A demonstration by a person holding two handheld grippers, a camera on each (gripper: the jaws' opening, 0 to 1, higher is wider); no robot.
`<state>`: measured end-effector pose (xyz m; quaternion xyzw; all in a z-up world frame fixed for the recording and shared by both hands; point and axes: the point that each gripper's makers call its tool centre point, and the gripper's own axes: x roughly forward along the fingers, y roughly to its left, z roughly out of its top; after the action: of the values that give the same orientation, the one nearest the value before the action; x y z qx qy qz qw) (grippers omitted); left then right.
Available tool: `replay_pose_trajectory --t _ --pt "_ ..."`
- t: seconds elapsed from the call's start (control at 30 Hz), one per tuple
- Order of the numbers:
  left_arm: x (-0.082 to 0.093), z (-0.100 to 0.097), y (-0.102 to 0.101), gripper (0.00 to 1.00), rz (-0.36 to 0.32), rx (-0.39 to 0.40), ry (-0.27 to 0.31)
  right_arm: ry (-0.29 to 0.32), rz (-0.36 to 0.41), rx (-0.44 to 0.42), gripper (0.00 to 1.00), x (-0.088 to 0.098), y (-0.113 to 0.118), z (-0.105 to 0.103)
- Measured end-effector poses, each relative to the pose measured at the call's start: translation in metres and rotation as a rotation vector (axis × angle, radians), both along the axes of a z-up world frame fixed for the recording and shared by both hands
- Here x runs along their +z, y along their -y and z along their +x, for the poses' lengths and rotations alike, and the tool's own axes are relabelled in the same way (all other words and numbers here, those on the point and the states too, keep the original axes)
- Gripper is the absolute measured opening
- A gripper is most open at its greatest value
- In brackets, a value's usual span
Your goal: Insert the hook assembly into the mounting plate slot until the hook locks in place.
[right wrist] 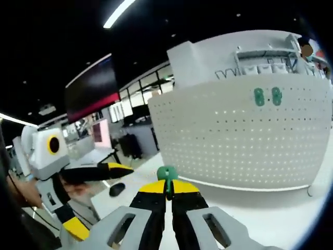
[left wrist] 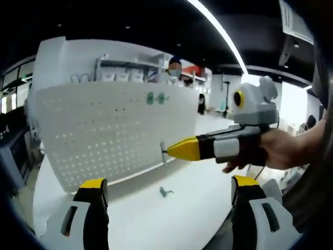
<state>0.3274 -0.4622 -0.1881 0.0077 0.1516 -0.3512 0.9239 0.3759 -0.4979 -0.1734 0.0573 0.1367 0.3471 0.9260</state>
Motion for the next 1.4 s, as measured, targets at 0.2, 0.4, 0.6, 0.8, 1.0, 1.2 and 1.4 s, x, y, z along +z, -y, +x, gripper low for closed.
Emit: replay_pose_trajectory --t 0.2,0.4,0.6,0.8,1.0,1.2,1.4 --pt "0.000 0.002 -0.002 1.00 -0.010 0.011 -0.006 0.035 -0.001 -0.056 0.00 0.011 0.020 0.021" --pt "-0.002 0.003 -0.007 1.00 -0.010 0.022 -0.015 0.060 -0.016 -0.117 0.00 0.020 0.042 0.043" --pt "-0.004 0.005 -0.010 1.00 -0.012 0.032 -0.025 0.077 -0.023 -0.184 0.00 0.026 0.066 0.064" --pt "-0.004 0.007 -0.014 1.00 0.038 0.038 -0.006 0.093 -0.027 -0.239 0.00 0.029 0.085 0.080" --pt "-0.001 0.009 -0.015 1.00 0.019 0.048 -0.006 0.100 -0.030 -0.282 0.01 0.030 0.102 0.095" --pt "-0.003 0.013 -0.023 1.00 0.013 0.076 -0.011 0.105 -0.057 -0.318 0.01 0.024 0.121 0.112" --pt "-0.003 0.017 -0.030 1.00 -0.008 0.110 -0.020 0.120 -0.066 -0.359 0.01 0.028 0.140 0.129"
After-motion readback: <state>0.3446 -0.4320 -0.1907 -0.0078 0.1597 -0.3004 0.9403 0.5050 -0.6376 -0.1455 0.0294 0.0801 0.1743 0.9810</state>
